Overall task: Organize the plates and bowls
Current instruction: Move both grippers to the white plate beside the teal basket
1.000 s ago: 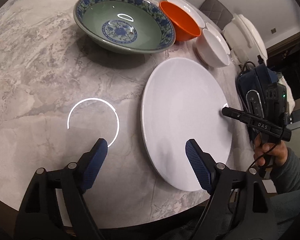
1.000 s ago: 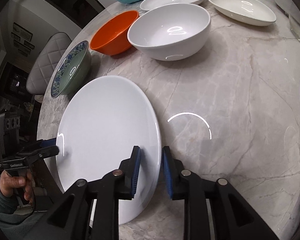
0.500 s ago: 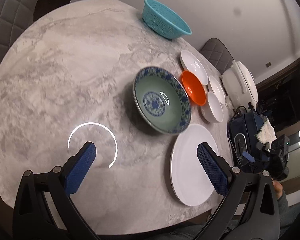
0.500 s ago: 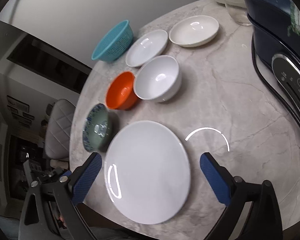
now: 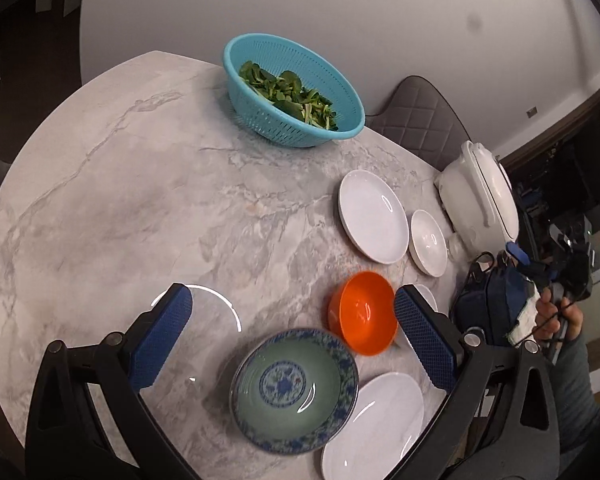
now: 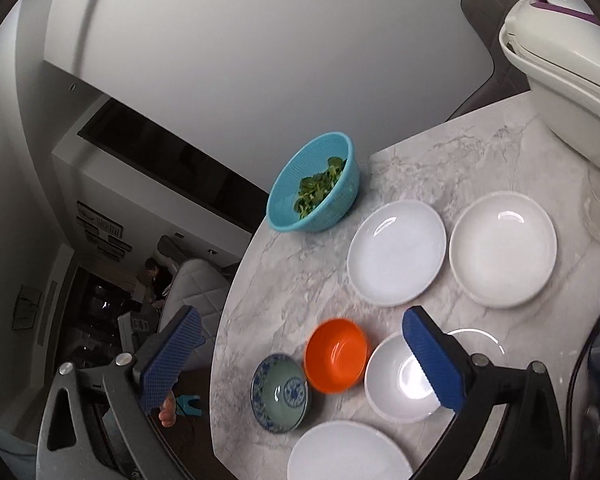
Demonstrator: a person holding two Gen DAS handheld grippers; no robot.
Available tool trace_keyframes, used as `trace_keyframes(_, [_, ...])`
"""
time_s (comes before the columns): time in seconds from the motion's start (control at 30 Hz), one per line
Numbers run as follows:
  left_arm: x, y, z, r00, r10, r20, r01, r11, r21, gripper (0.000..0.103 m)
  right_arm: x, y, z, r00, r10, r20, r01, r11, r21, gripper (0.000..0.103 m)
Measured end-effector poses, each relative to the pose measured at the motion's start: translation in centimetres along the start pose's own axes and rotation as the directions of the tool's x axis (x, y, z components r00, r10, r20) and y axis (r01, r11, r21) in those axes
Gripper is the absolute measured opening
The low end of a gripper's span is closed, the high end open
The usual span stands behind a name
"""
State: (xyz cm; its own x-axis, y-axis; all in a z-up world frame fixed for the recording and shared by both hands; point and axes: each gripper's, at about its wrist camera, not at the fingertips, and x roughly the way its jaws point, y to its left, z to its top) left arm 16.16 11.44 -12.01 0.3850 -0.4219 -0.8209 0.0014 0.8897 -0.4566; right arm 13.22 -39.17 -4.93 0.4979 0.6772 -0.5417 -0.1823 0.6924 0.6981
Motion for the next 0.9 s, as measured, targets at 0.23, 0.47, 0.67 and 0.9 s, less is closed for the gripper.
trace_keyframes(0.23, [11.3,-3.9,6.4,0.985,-0.036,-0.172,0.053,0.994,0.097,0.101,10.3,-8.7,9.9,0.966,0.007,-0.260,0.020,0.995,0.102,0.086])
trace_keyframes(0.47, [19.7,-4.2,8.3,0.968,-0.051,-0.244,0.076,0.993,0.094,0.099,16.4,-14.0,11.2,0.906,-0.069,-0.418,0.107,0.992,0.066,0.074])
trace_keyframes(0.67, [23.4,-3.5,8.8,0.956,-0.047,-0.290,0.077,0.993,0.093,0.084,18.7,-15.4,11.8,0.883,-0.098,-0.459,0.110,0.994,0.000,0.071])
trace_keyframes(0.9, [25.6,-4.0,8.8,0.949,-0.067,-0.308,0.100,0.990,0.095,0.079,21.2,-15.8,12.0,0.845,-0.156,-0.512,0.142,0.988,-0.067,0.059])
